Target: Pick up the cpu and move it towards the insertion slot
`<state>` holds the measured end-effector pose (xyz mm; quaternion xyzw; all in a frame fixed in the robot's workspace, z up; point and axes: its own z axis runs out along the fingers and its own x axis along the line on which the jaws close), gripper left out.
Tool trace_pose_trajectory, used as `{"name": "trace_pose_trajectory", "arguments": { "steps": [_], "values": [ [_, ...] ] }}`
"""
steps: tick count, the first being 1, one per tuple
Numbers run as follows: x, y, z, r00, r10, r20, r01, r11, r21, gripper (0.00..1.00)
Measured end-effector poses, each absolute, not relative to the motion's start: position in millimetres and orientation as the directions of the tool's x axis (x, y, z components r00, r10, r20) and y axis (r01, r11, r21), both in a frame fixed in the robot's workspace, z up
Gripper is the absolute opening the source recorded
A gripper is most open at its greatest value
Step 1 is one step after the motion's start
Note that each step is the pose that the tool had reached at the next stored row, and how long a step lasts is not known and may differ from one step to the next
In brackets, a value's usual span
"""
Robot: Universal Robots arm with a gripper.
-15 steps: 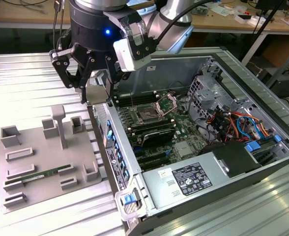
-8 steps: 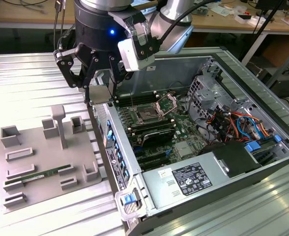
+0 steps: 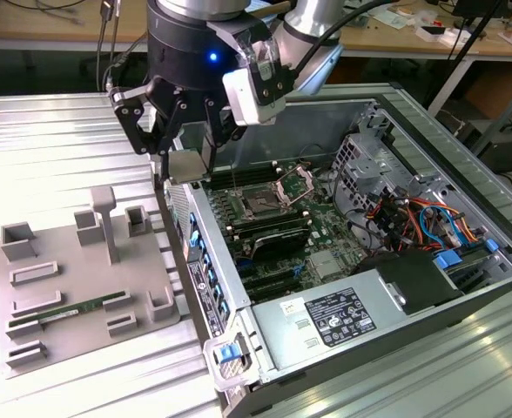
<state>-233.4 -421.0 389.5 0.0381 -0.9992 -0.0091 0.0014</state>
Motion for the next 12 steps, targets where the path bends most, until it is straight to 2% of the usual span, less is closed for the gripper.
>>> {"name": "trace_pose_trajectory", "arguments": {
  "steps": [12],
  "values": [
    [-218, -421, 389, -0.997, -0.076, 0.002, -0.076, 0.997, 0.018, 0.55]
  ]
}}
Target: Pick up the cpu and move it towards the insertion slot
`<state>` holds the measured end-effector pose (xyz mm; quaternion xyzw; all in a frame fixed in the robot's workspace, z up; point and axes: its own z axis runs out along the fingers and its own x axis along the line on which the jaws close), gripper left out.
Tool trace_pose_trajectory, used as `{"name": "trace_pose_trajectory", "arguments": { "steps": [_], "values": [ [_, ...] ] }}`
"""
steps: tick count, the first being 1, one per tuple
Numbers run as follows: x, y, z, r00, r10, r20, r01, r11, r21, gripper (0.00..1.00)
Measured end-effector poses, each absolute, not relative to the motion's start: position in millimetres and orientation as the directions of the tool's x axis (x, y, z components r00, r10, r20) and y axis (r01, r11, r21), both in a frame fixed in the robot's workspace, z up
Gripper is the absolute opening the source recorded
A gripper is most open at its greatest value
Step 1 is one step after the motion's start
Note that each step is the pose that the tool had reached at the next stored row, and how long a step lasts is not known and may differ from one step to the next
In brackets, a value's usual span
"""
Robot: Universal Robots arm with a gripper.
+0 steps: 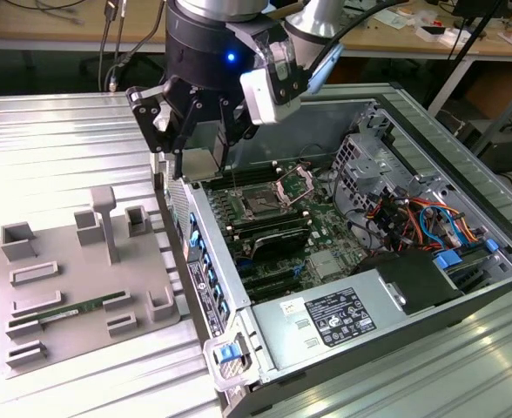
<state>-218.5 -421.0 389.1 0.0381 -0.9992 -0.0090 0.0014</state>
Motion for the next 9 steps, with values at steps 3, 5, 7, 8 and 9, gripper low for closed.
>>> {"name": "trace_pose_trajectory", "arguments": {
  "steps": [3, 5, 7, 8, 9],
  "values": [
    [-214.6, -421.0, 389.0, -0.997, -0.076, 0.002, -0.076, 0.997, 0.018, 0.55],
    [-212.9, -421.0, 389.0, -0.997, -0.076, 0.002, -0.076, 0.997, 0.018, 0.55],
    [-211.2, -421.0, 388.9, -0.997, -0.076, 0.002, -0.076, 0.997, 0.018, 0.55],
    [-209.9, -421.0, 388.8, -0.997, -0.076, 0.002, -0.076, 0.997, 0.018, 0.55],
    [-208.8, -421.0, 388.8, -0.997, -0.076, 0.002, -0.076, 0.997, 0.018, 0.55]
  ]
}}
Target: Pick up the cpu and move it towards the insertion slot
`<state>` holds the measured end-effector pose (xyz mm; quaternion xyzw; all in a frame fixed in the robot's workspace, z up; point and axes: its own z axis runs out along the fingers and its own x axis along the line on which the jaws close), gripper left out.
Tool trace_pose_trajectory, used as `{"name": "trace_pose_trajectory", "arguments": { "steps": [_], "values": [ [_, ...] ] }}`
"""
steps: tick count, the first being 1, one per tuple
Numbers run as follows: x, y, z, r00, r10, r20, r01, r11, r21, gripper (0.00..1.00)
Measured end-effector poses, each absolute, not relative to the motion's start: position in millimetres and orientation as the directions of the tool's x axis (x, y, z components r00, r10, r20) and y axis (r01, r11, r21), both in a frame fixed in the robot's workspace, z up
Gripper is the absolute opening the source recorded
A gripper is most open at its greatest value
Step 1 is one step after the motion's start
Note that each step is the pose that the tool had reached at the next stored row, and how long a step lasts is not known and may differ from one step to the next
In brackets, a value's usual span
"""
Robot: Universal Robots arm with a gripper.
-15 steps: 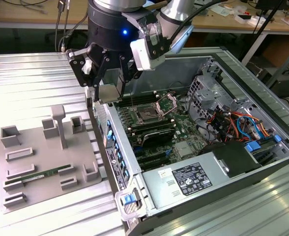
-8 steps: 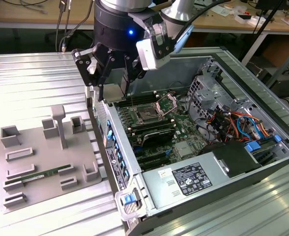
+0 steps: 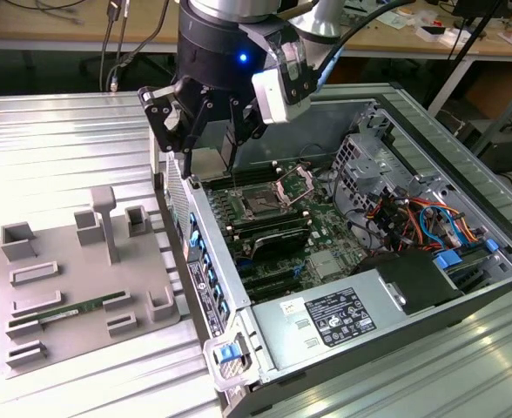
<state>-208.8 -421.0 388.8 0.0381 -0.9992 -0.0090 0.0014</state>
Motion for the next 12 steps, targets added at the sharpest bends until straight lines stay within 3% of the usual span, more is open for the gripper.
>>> {"name": "trace_pose_trajectory", "arguments": {
  "steps": [12],
  "values": [
    [-191, -421, 388, -0.997, -0.076, 0.002, -0.076, 0.997, 0.018, 0.55]
  ]
}}
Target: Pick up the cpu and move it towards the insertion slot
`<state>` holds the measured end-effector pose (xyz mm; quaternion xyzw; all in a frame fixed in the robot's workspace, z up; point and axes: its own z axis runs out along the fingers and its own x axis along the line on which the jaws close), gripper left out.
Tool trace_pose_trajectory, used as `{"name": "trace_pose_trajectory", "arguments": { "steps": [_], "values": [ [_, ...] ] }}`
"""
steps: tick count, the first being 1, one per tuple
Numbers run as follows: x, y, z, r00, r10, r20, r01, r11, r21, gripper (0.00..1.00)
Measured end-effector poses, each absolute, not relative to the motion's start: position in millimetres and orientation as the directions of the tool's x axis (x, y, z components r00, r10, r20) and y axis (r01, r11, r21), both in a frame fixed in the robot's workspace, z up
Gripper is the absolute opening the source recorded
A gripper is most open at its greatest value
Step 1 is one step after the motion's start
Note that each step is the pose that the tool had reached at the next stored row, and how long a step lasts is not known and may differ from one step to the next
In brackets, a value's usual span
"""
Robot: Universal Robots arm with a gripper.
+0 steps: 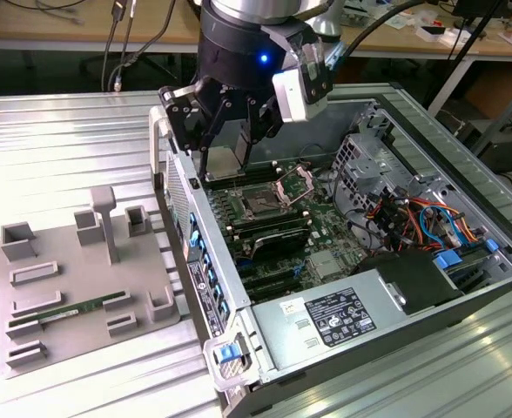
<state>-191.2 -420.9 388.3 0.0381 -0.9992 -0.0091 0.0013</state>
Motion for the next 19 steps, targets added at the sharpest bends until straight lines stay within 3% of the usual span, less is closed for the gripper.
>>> {"name": "trace_pose_trajectory", "arguments": {
  "steps": [19],
  "values": [
    [-165, -421, 388, -0.997, -0.076, 0.002, -0.076, 0.997, 0.018, 0.55]
  ]
}}
